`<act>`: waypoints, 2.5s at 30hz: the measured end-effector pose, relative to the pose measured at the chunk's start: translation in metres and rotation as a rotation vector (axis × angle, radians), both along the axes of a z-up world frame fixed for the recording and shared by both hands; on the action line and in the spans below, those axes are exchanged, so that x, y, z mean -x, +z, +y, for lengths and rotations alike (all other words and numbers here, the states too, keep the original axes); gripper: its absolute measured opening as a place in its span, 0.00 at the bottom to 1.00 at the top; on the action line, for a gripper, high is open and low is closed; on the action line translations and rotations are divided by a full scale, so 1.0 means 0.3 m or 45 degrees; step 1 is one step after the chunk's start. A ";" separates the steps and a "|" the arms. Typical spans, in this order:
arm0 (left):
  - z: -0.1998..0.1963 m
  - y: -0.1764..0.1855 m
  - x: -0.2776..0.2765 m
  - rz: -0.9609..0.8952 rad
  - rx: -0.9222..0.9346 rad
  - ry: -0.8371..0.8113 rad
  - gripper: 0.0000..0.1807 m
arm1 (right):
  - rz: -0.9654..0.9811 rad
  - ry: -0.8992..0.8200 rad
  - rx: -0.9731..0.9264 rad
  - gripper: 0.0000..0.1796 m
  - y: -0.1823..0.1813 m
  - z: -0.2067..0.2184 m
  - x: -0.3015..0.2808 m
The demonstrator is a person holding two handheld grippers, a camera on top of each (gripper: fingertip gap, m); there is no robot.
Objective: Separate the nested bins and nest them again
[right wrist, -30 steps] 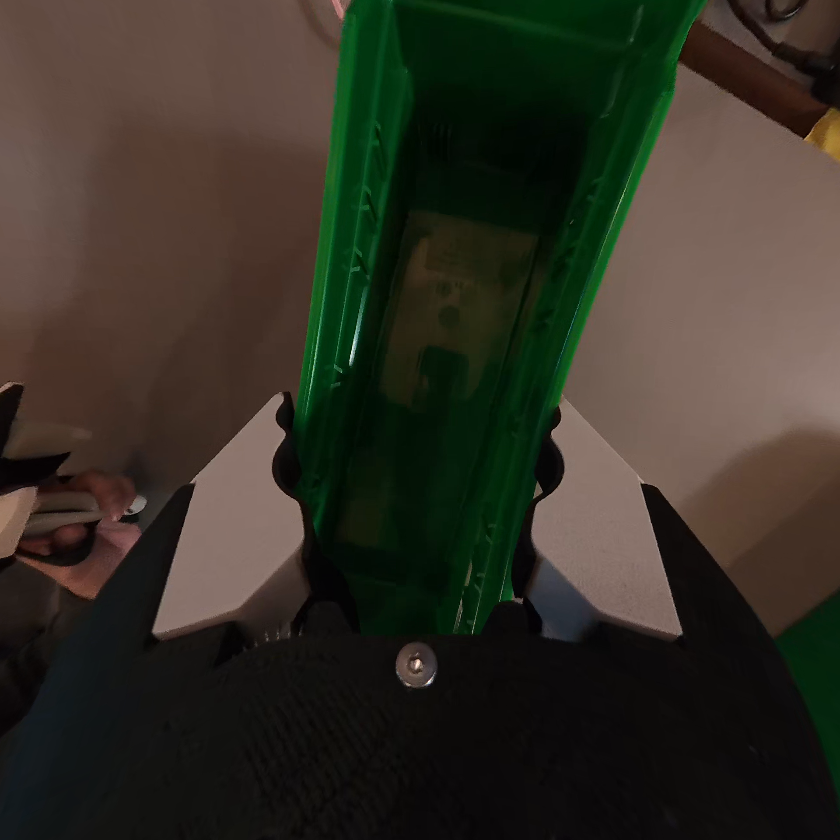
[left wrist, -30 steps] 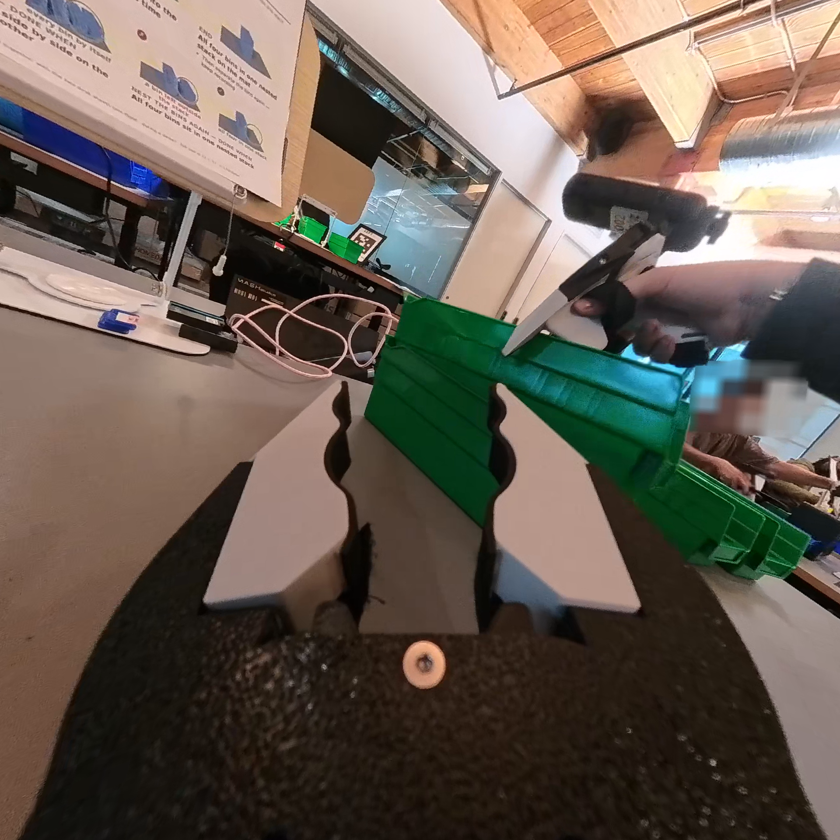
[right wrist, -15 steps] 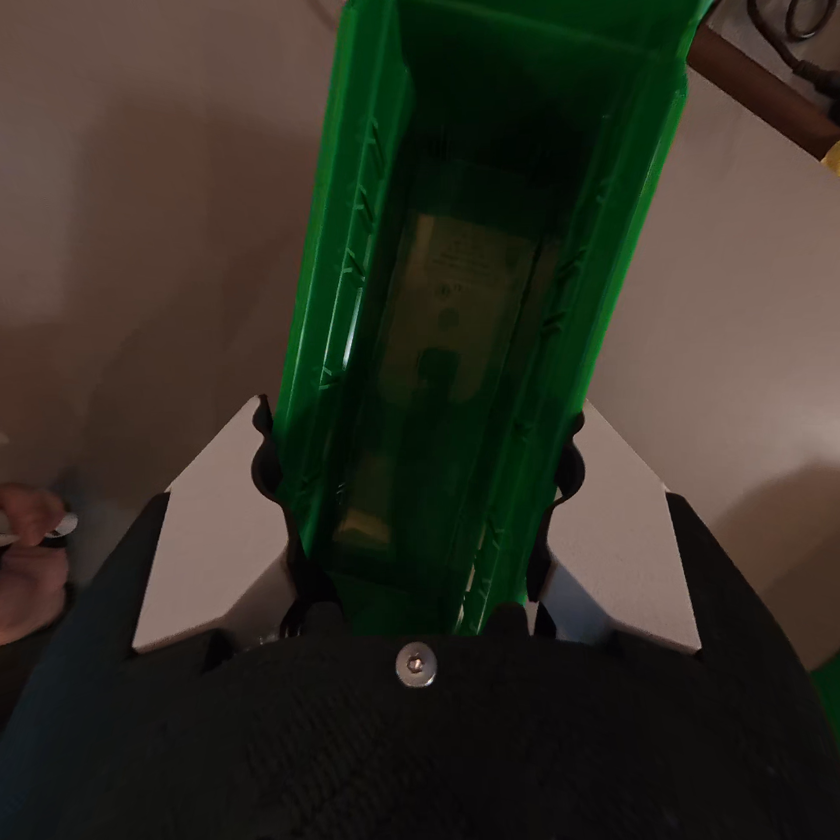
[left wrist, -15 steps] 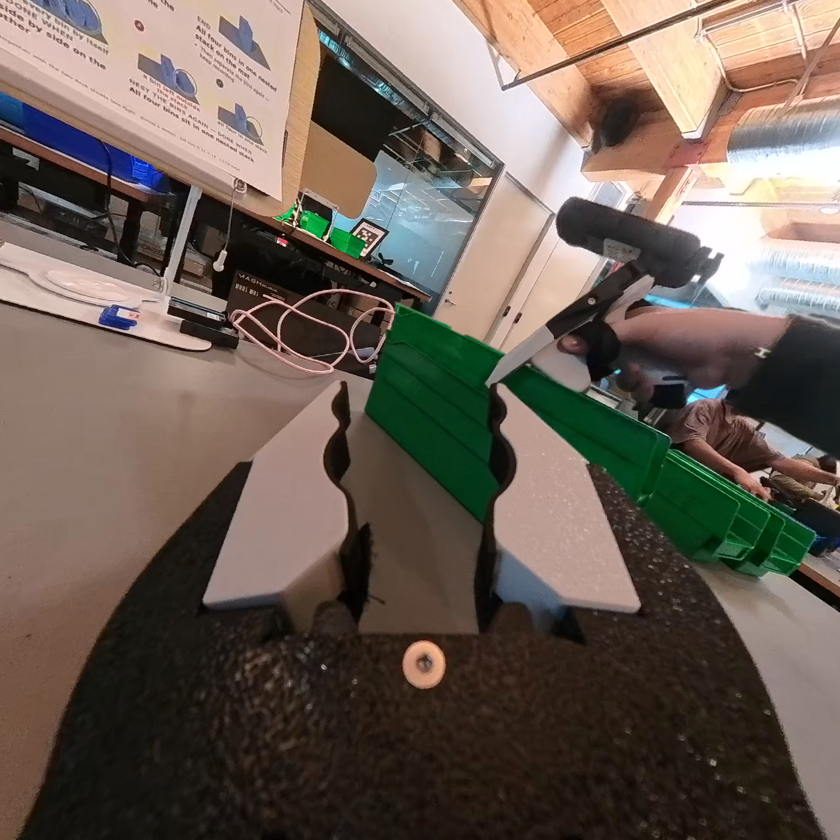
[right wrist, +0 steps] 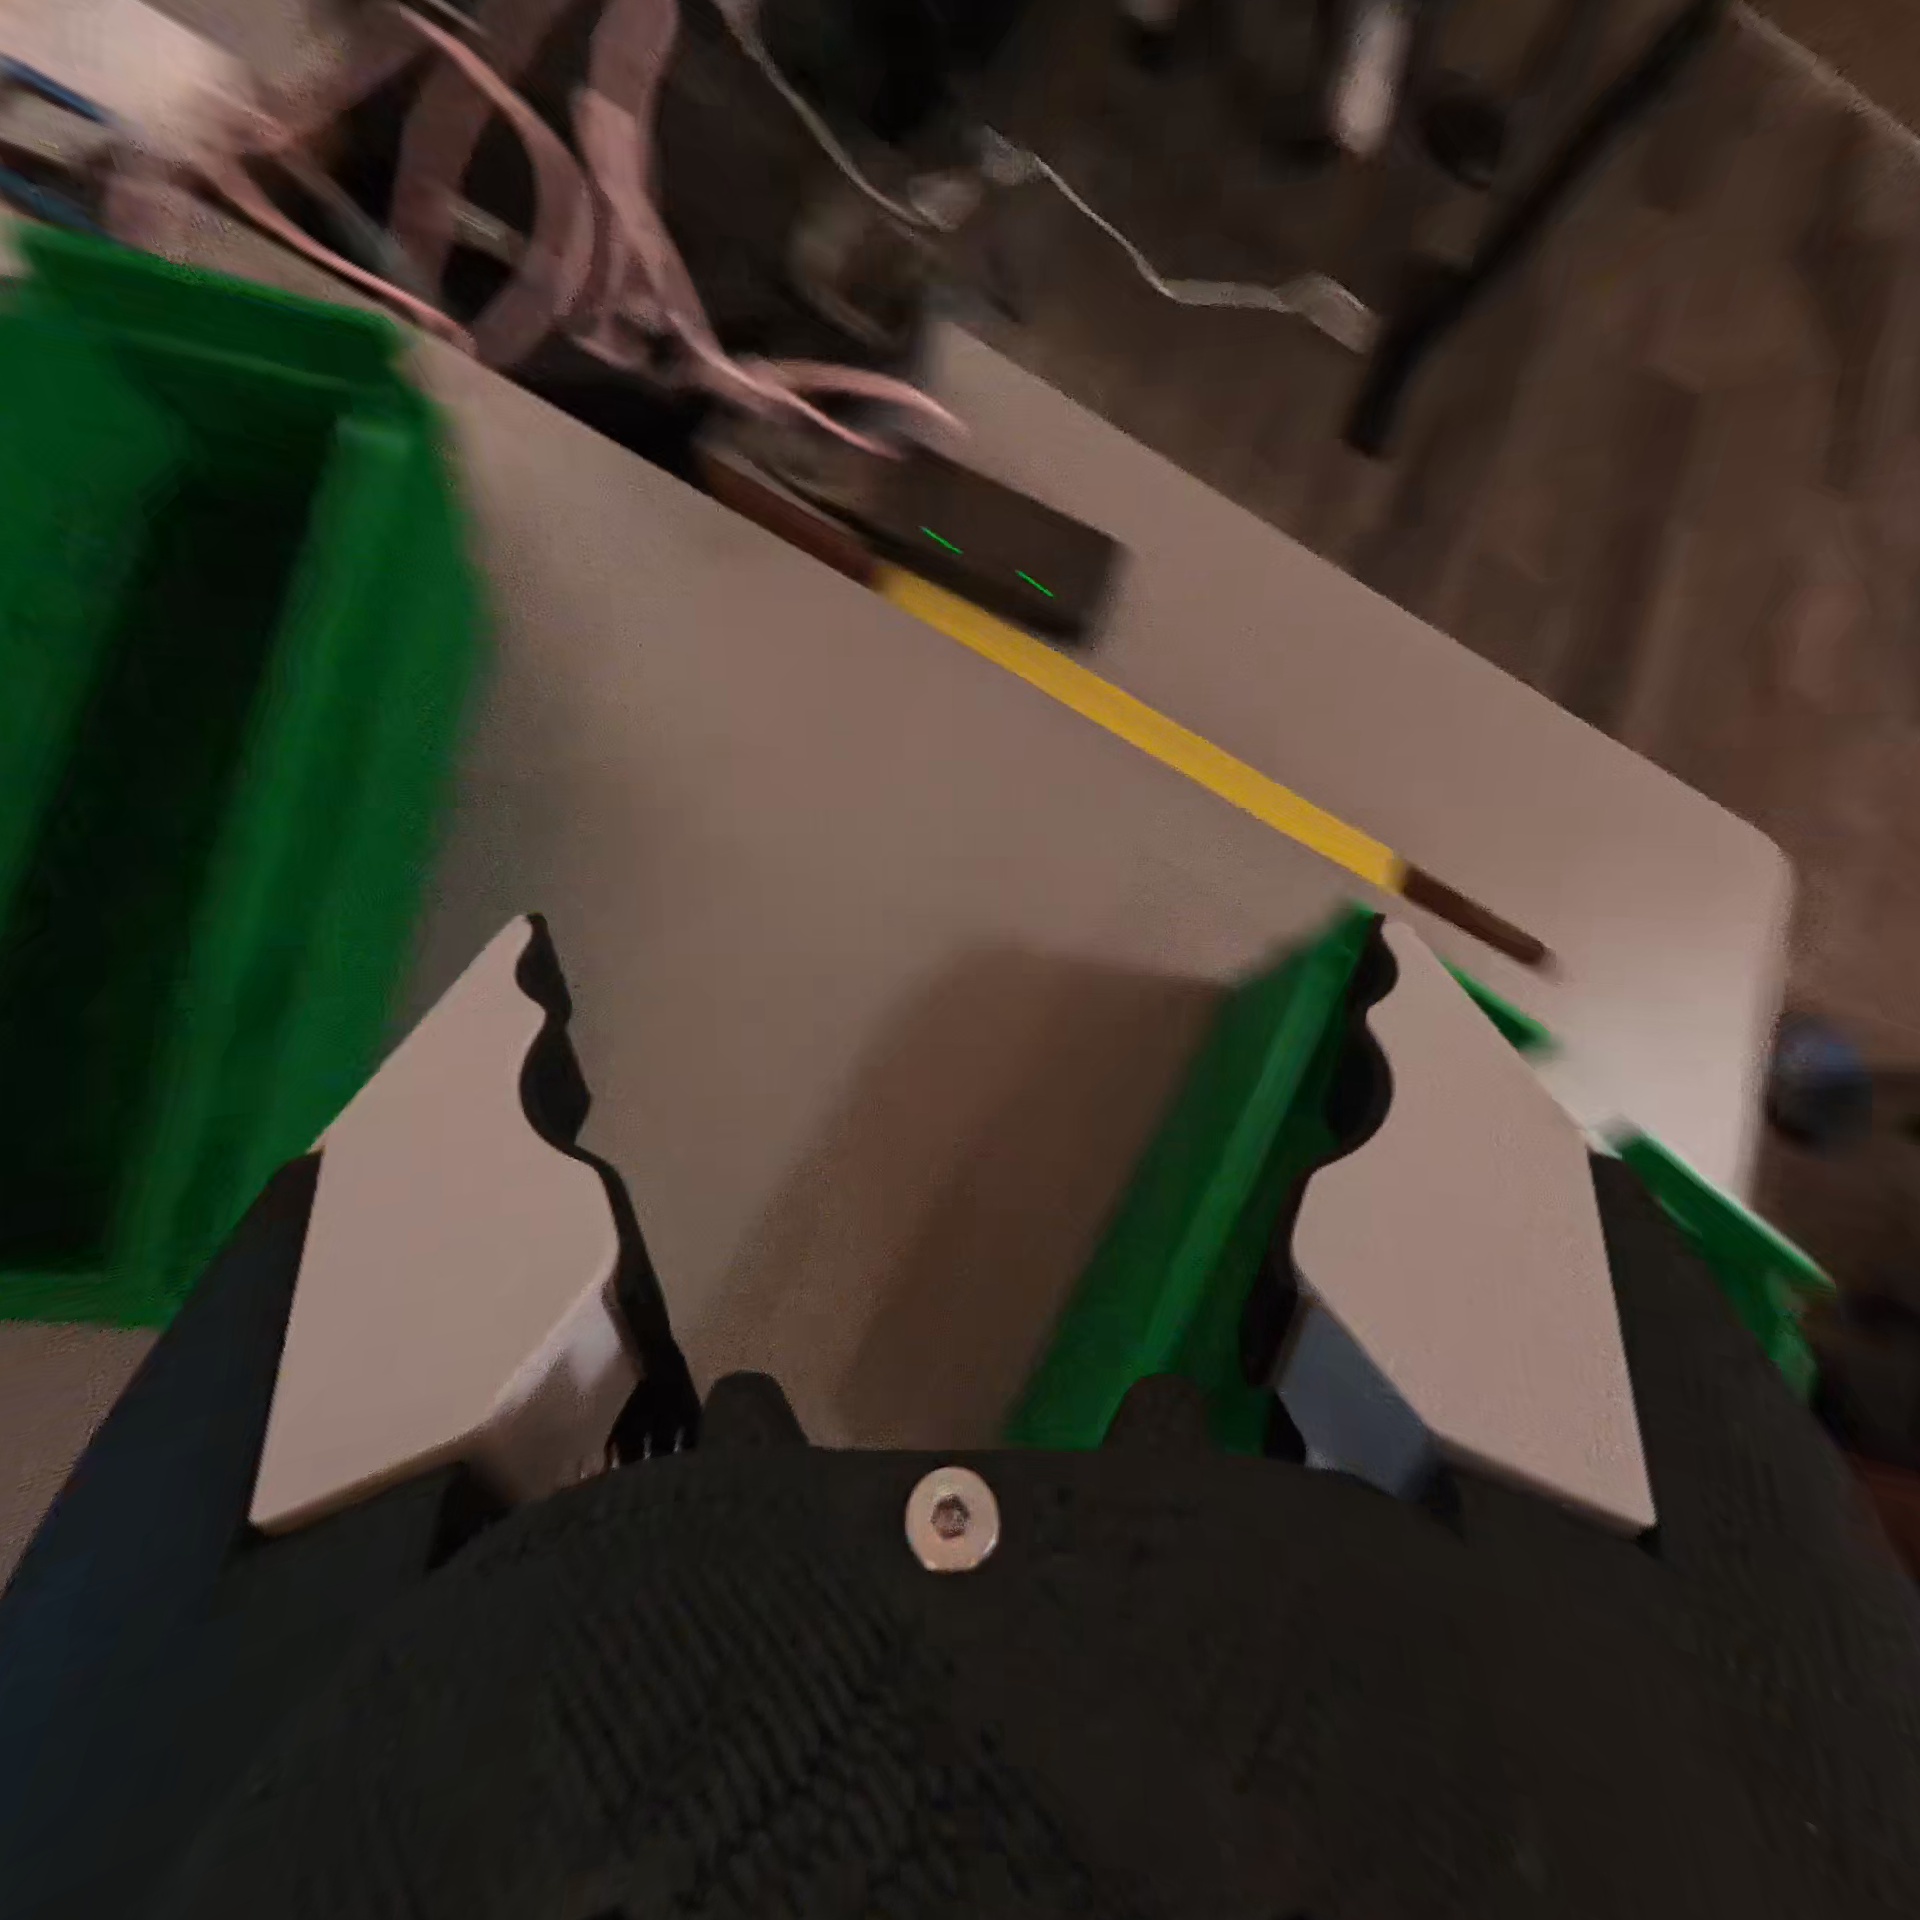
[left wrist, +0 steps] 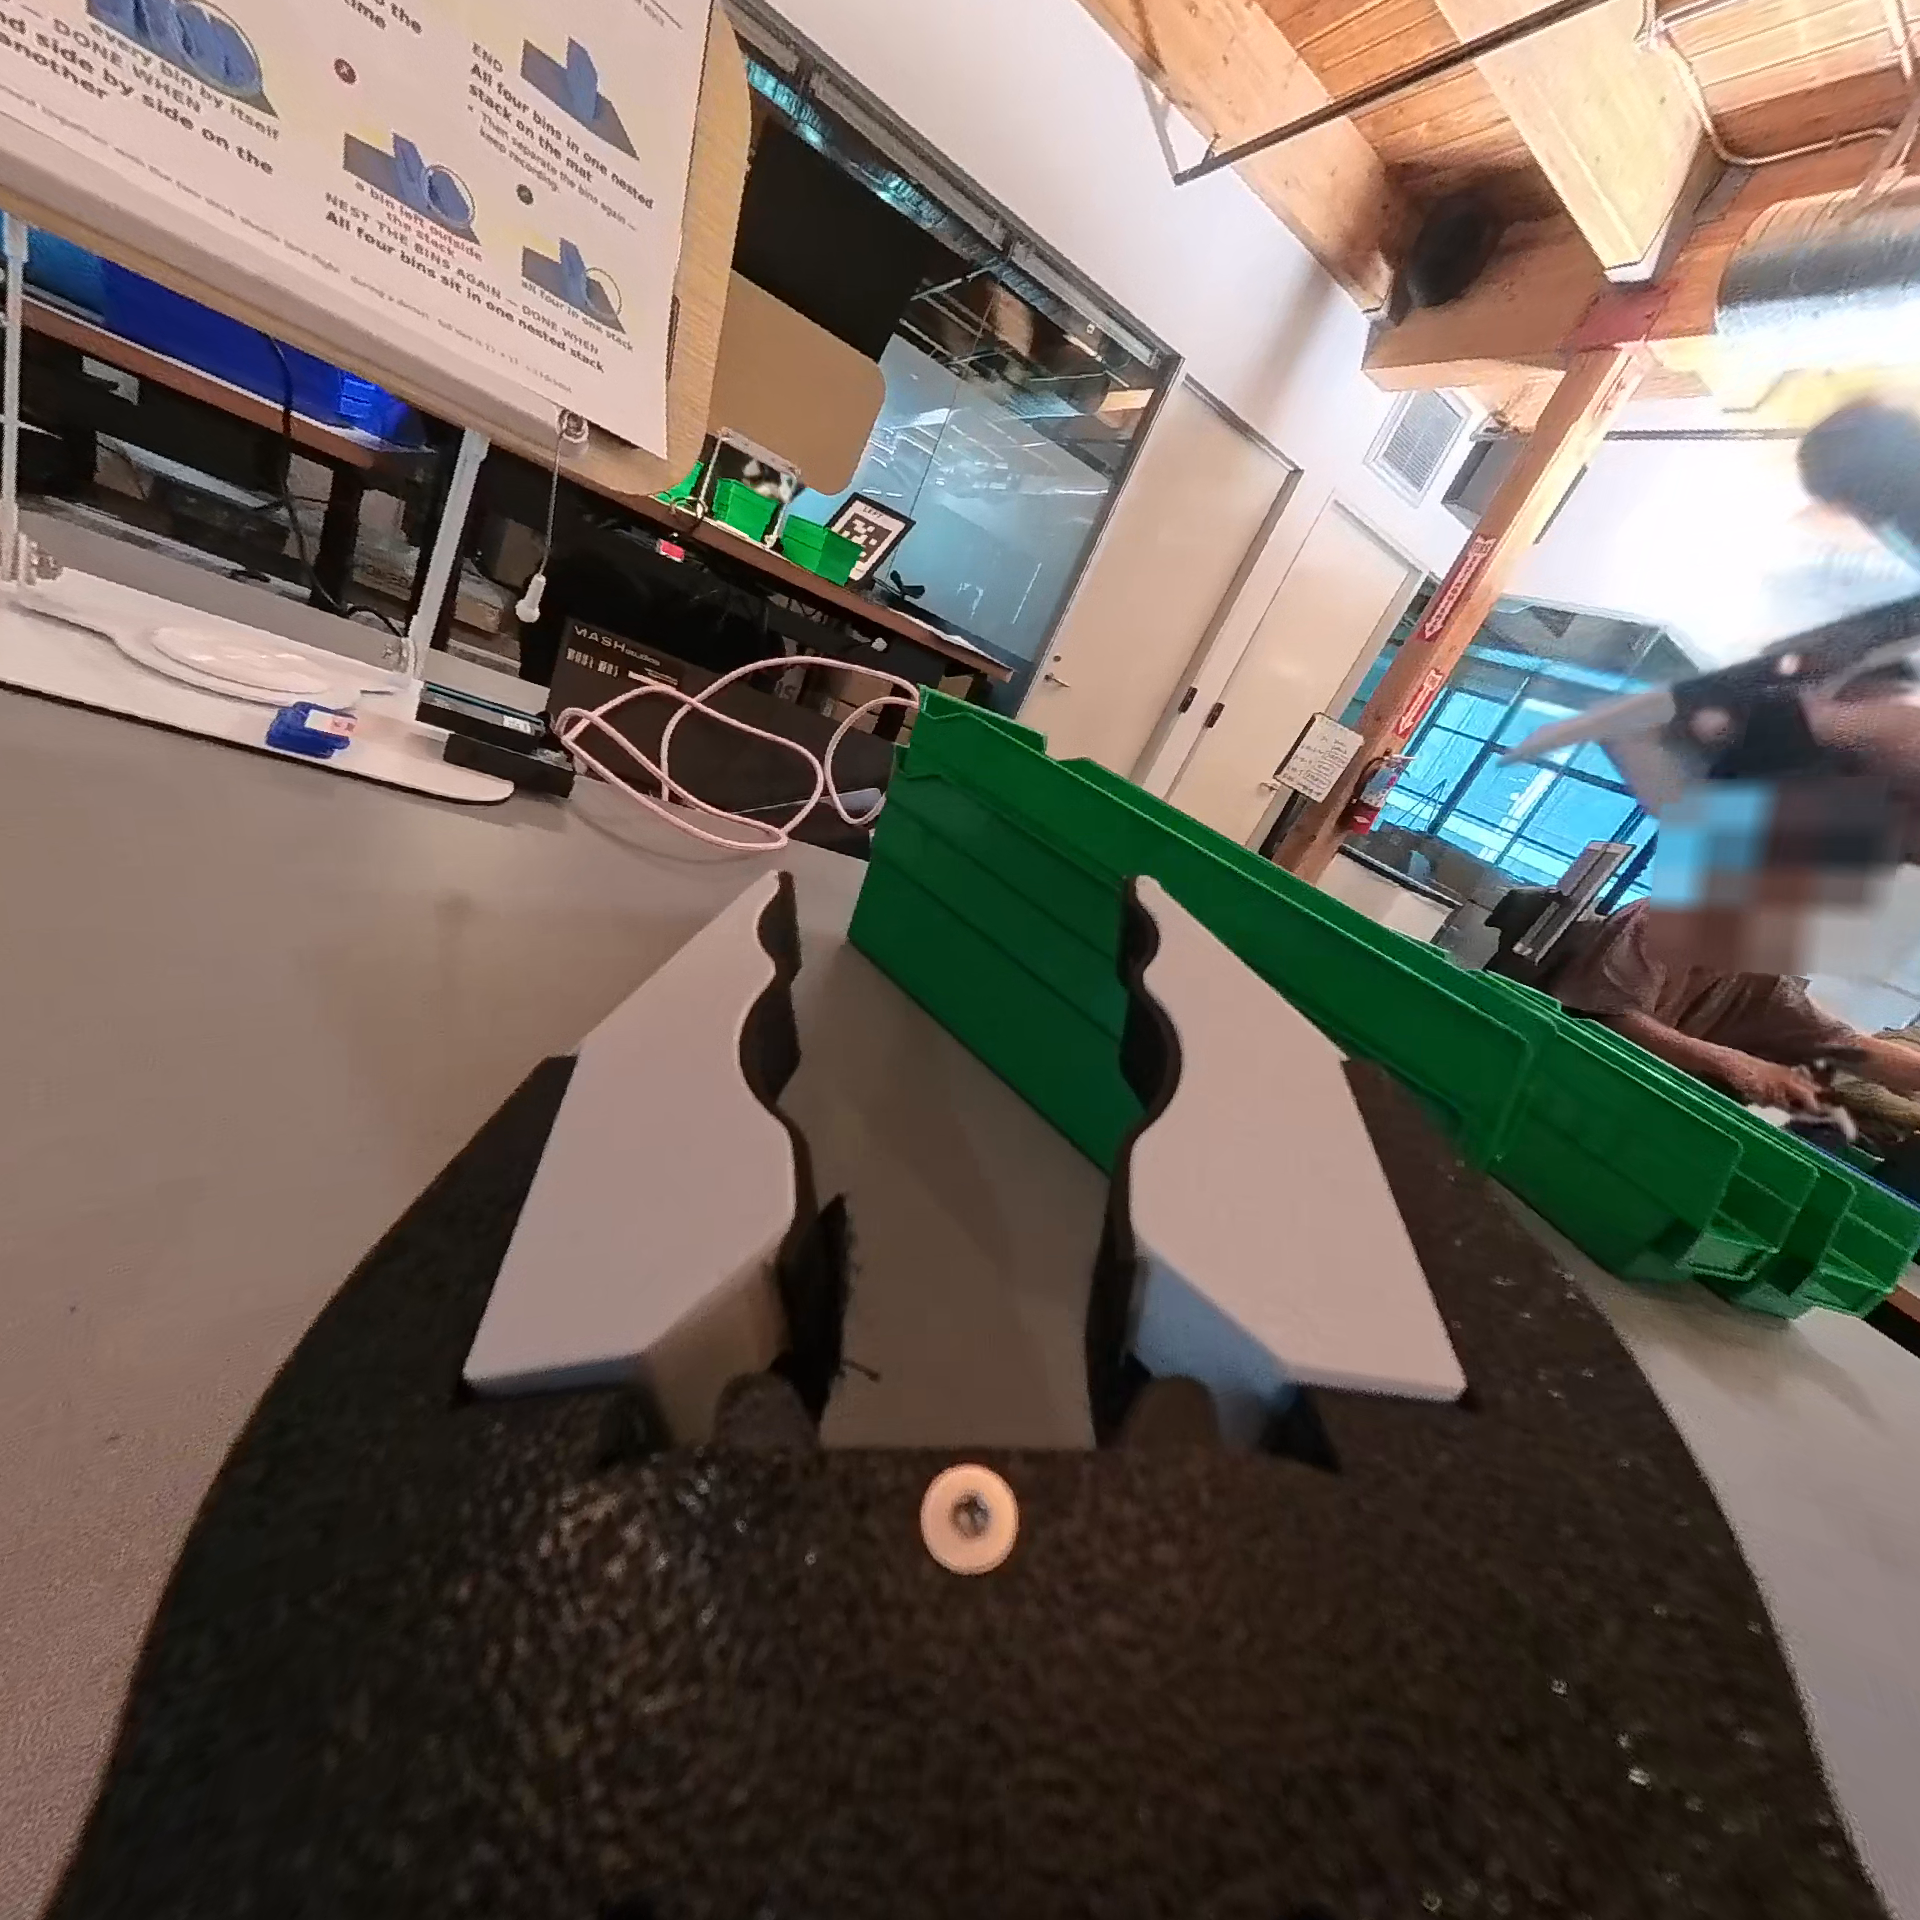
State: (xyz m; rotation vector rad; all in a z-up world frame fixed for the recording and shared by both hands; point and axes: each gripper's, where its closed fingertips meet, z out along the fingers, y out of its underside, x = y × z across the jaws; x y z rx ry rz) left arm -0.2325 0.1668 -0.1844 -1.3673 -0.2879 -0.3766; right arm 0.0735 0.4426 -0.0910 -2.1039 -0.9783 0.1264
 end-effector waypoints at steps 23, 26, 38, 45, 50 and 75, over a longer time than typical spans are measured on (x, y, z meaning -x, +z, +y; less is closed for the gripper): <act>0.006 -0.003 -0.007 -0.021 0.002 -0.025 0.33 | -0.041 -0.445 0.584 0.84 -0.421 0.084 -0.567; 0.006 -0.003 -0.006 -0.029 -0.001 -0.027 0.33 | -0.165 -0.481 0.534 0.89 -0.443 0.106 -0.605; 0.005 -0.001 -0.001 -0.051 -0.010 -0.029 0.33 | -0.168 -0.448 0.703 0.57 -0.501 0.057 -0.558; 0.003 0.001 0.000 -0.067 -0.019 -0.036 0.32 | -0.036 -0.261 0.628 0.55 -0.196 -0.015 -0.262; 0.003 0.002 0.002 -0.089 -0.025 -0.044 0.32 | -0.031 -0.071 0.577 0.56 0.030 -0.139 0.062; -0.007 0.011 0.003 -0.111 -0.052 -0.056 0.31 | -0.195 0.028 0.614 0.59 -0.180 -0.359 0.594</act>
